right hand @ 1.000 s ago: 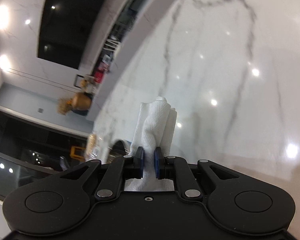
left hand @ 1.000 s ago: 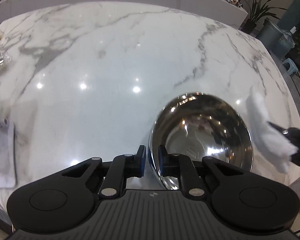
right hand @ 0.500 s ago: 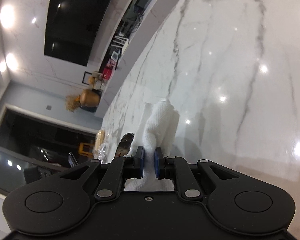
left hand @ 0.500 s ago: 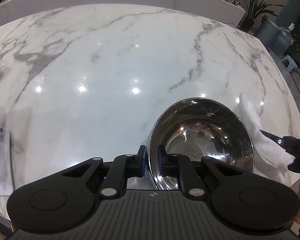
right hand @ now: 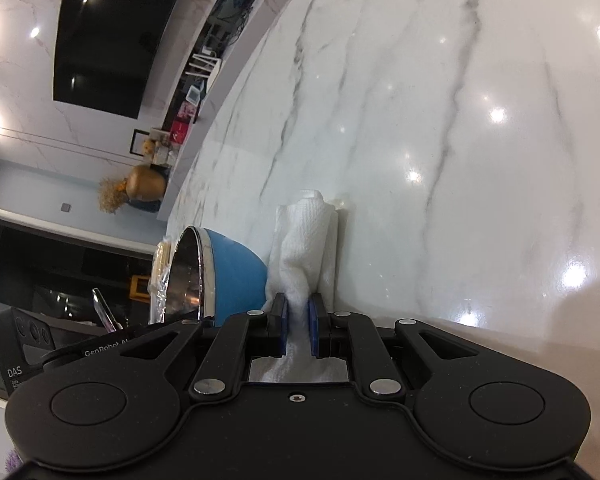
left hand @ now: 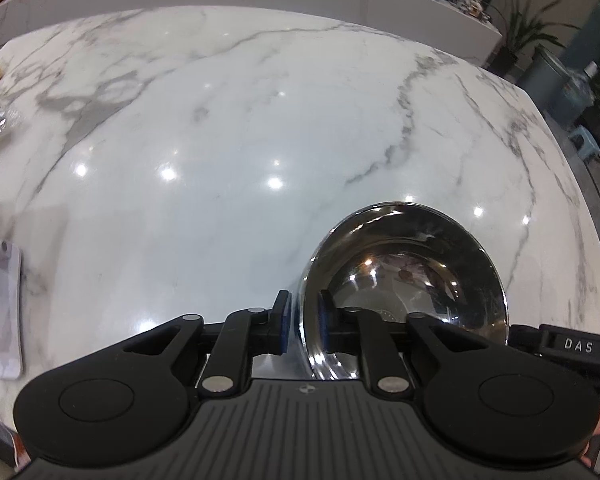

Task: Clean bowl
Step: 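Continue wiping the outer wall near the rim with the towel in the right gripper, then rub the white towel along the bowl's rim with the right gripper while the left holds the rim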

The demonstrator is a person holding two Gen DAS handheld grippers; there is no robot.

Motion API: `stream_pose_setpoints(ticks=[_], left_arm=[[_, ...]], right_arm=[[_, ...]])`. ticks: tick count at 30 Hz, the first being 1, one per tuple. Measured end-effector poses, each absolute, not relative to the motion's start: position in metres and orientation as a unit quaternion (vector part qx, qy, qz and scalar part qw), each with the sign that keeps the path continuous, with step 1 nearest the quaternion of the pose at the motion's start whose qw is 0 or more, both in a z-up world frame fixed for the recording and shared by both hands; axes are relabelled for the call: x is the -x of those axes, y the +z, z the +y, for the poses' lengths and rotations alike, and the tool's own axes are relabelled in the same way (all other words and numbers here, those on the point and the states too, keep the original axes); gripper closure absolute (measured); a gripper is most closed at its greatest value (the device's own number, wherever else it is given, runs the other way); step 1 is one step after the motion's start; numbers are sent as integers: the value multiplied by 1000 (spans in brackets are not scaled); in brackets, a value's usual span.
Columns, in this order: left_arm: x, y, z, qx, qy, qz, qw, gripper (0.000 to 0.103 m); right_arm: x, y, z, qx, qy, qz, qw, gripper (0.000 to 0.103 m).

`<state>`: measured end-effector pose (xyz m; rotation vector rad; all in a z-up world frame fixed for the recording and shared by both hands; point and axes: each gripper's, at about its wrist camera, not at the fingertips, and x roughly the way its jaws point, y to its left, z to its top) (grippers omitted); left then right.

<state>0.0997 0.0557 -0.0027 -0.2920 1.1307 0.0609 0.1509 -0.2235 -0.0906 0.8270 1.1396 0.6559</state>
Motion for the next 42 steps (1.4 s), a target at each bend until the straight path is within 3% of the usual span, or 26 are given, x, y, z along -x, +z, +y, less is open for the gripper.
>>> stream_pose_setpoints(ticks=[4,9,14,20,28,42], left_arm=[[-91,-5,59,169,37,539,824,67],[-82,-8,56,178,35,547,818,67],[-80,-5,53,159,24,544,824,86],[-86,-4,52,142,20,536,832,92],[-97,-2,52,128,23,532,837,94],[-100,-4,50,117,25,537,835,94]], right_arm=[[-150,-89,-222,-367,293,515,717,93],[-145,-85,-222,-362,289,515,721,93],[-145,-75,-222,-349,286,509,733,93],[-149,-50,-239,-364,291,472,748,93],[-154,-32,-250,-403,325,437,736,93],[-155,-68,-243,-422,319,468,708,93]])
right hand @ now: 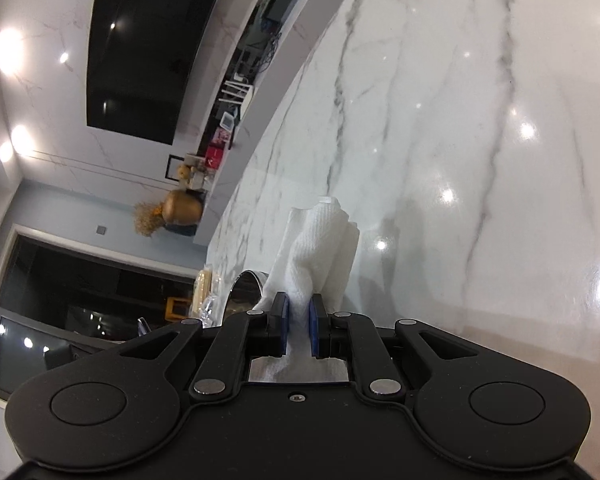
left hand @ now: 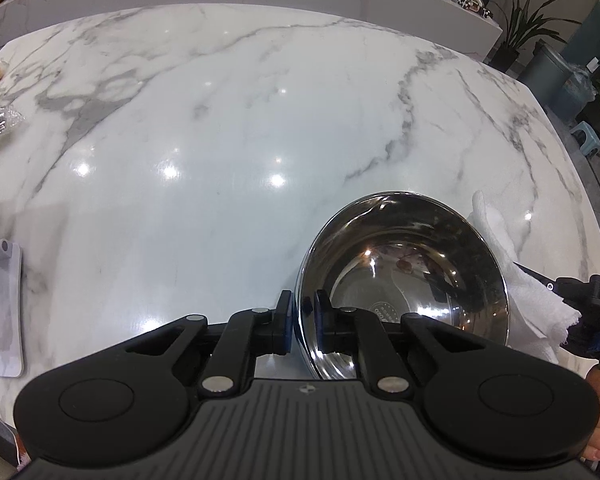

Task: Clean bowl
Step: 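Rub the white towel along the bowl's rim with the right gripper while the left holds the rim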

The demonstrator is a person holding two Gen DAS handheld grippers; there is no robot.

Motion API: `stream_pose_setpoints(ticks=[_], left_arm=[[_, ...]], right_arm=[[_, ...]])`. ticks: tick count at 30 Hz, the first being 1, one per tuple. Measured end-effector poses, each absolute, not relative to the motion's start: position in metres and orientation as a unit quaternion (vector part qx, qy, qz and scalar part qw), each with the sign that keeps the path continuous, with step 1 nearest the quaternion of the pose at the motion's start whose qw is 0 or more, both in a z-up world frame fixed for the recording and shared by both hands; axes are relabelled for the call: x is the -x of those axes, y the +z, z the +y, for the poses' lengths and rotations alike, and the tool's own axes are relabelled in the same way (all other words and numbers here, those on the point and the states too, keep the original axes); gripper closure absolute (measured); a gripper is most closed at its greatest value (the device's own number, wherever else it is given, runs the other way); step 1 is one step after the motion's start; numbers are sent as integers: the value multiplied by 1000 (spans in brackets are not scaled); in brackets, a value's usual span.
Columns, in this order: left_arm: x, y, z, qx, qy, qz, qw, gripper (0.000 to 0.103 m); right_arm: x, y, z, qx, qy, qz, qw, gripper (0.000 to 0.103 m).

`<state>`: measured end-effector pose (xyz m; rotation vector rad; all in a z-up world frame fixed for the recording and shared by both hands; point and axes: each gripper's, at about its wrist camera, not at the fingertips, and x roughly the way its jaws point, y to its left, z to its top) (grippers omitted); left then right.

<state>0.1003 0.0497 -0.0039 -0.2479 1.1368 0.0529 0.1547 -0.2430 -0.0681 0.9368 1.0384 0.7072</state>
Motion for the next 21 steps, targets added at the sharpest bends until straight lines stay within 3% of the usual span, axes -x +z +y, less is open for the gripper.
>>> stream_pose_setpoints(ticks=[12,17,21], left_arm=[[-101,-4,55,145,33,538,829,92],[-95,-4,62,178,44,542,820,74],[-82,-5,61,187,45,549,814,72]], right_arm=[[-145,-89,-223,-377,297,505,717,93],[-144,-88,-223,-376,296,505,719,94],[-142,-86,-222,-373,294,505,721,94]])
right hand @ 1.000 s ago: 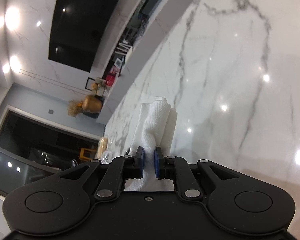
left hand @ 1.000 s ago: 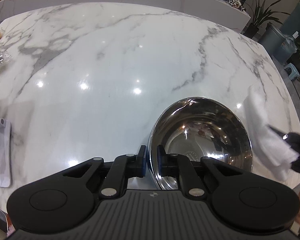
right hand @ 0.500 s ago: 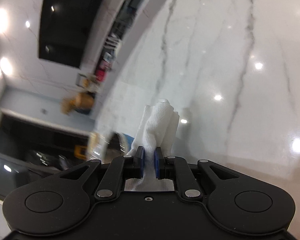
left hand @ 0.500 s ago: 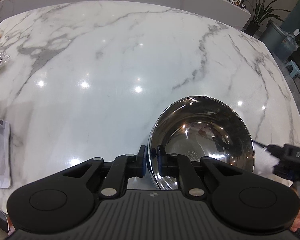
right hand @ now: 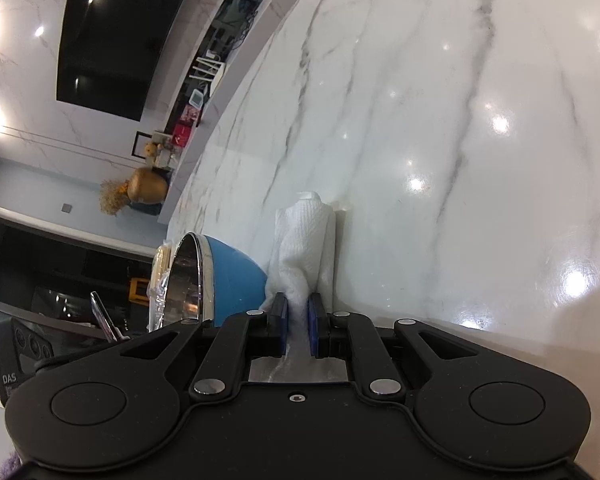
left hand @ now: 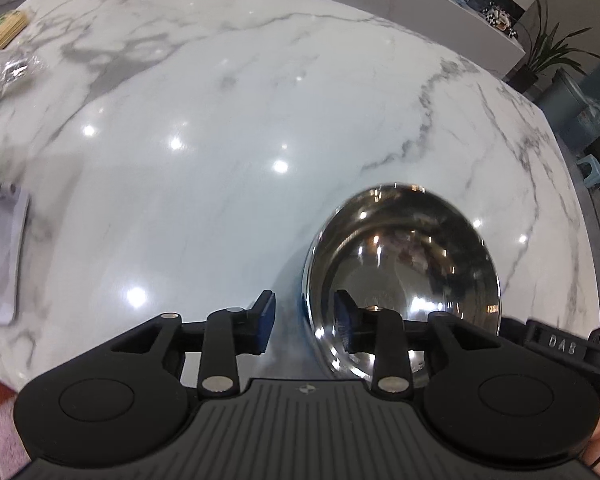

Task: Clean bowl
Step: 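Rub the white towel along the bowl's rim with the right gripper while the left holds the rim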

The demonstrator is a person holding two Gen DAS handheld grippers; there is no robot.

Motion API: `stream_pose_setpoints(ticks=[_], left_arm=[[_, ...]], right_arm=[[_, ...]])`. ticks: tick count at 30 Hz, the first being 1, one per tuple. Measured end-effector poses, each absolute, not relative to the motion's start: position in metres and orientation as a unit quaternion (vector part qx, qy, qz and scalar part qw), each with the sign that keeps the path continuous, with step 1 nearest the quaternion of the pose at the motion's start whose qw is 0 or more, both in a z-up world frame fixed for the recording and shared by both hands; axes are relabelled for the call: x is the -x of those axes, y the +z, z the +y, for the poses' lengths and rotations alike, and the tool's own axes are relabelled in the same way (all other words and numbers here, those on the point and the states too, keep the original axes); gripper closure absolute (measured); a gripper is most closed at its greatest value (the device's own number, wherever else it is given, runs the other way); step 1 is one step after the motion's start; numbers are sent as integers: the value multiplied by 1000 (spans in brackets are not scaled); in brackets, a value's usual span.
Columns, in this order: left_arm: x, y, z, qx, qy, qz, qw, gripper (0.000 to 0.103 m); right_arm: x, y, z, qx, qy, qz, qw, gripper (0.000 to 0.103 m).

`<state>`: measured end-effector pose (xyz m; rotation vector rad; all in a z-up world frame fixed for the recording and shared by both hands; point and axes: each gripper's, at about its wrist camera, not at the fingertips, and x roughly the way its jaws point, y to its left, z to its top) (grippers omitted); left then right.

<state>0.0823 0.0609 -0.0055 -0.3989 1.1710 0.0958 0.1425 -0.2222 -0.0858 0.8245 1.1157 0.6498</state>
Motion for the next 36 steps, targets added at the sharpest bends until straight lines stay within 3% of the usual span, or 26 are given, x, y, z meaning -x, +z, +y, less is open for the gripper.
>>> stream_pose_setpoints(ticks=[4,8,14,25,36], left_arm=[[-77,-6,57,183,37,552,813,73],[-77,-2,53,161,30,548,820,84],[-86,-1,55,144,36,538,830,90],[-97,-2,56,146,43,532,833,90],[-97,-4,59,156,42,534,830,90]], right_arm=[[-141,-83,-220,-370,290,505,723,94],[-139,-79,-218,-362,288,507,727,93],[-141,-66,-226,-377,297,490,728,93],[-143,-51,-237,-404,336,460,716,93],[-139,-77,-232,-386,320,501,706,93]])
